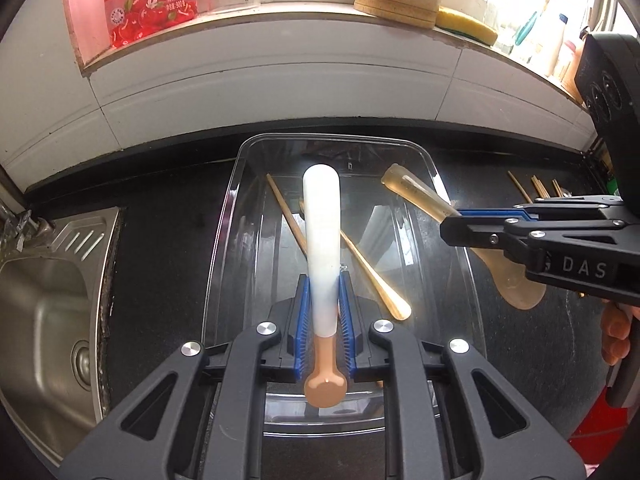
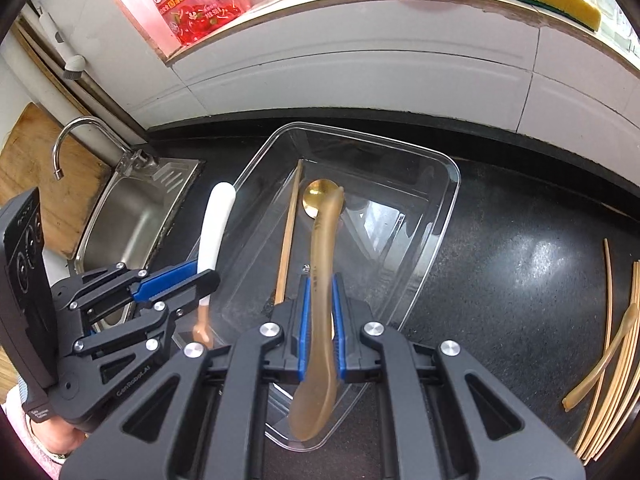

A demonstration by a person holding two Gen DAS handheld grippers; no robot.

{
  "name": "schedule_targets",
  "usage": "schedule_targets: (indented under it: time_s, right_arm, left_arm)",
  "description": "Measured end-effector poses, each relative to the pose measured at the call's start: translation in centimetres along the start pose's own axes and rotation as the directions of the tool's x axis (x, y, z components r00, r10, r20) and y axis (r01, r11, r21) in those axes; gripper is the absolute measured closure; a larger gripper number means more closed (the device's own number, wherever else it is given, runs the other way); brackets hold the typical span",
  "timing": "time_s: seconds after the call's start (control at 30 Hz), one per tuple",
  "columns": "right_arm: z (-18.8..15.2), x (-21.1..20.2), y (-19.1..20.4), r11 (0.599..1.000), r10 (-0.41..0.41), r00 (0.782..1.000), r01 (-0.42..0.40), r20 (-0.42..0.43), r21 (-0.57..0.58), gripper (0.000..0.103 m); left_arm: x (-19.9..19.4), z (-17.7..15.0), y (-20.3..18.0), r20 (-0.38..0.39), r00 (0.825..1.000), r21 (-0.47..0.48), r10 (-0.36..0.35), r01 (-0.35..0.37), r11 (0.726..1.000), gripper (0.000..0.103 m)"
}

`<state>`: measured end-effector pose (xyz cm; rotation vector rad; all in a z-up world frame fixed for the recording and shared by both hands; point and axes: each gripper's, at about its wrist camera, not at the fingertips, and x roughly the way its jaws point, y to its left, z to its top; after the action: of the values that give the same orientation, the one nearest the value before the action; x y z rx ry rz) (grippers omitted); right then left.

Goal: Organize utensils
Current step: 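Carry both spoons over the tray and open both grippers to release, then move both open grippers back toward the utensil pile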

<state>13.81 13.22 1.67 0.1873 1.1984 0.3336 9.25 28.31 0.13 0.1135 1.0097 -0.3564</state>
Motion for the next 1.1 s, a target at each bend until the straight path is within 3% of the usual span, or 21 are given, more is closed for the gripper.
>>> schedule_targets:
  time_s: [0.63, 0.67, 0.7, 0.73, 0.77, 0.8, 0.87, 0.97, 1.03, 1.1]
  right_arm:
    - [0.6, 0.2, 1.0, 1.000, -0.010, 1.000, 0.010, 0.010, -0.020, 0.092]
    - [0.7, -0.1, 1.0, 1.000, -0.020, 0.999, 0.021, 0.026, -0.017, 0.092]
    - [0.7, -0.2, 1.0, 0.999, -0.031, 0.999, 0.032, 0.036, -0.015, 0.092]
    - [0.8, -0.3, 1.0, 0.999, -0.037, 0.998, 0.037, 0.043, -0.013, 0.092]
    - [0.9, -0.5, 1.0, 0.999, -0.044, 0.998, 0.045, 0.052, -0.012, 0.085]
    - [1.0, -0.6, 1.0, 0.998, -0.056, 0.997, 0.057, 0.061, -0.012, 0.057]
    - [1.1, -1.2, 0.8, 0.997, -0.072, 0.992, 0.073, 0.102, -0.005, 0.026]
    - [1.4, -2.0, 0.5, 0.999, -0.052, 0.989, 0.050, 0.136, 0.015, 0.025]
    - [1.7, -2.6, 0.4, 0.999, -0.046, 0.985, 0.044, 0.164, 0.017, 0.007]
    - [2.0, -3.3, 0.5, 0.999, -0.035, 0.982, 0.033, 0.187, 0.011, 0.007]
  left_arm:
    - [-0.1, -0.3, 0.4, -0.001, 1.000, -0.019, -0.009, 0.009, 1.000, 0.087]
    - [-0.2, -0.2, 0.3, 0.004, 1.000, -0.017, -0.002, 0.002, 1.000, 0.085]
    - [-0.3, -0.2, 0.2, 0.006, 1.000, -0.016, 0.001, -0.001, 1.000, 0.073]
    - [-0.4, -0.1, 0.1, 0.010, 1.000, -0.015, 0.008, -0.007, 1.000, 0.047]
    - [-0.6, -0.1, 0.1, 0.022, 1.000, -0.016, 0.021, -0.021, 1.000, 0.038]
    - [-0.9, 0.0, 0.0, 0.042, 0.999, -0.018, 0.032, -0.031, 0.999, 0.035]
    - [-1.1, 0.2, -0.1, 0.047, 0.998, -0.014, 0.035, -0.035, 0.999, 0.035]
    - [-1.2, 0.3, -0.4, 0.048, 0.997, -0.004, 0.052, -0.052, 0.999, 0.030]
    - [-1.2, 0.3, -0.5, 0.045, 0.997, -0.003, 0.055, -0.055, 0.998, 0.027]
    - [-1.3, 0.3, -0.8, 0.044, 0.998, -0.001, 0.050, -0.050, 0.999, 0.024]
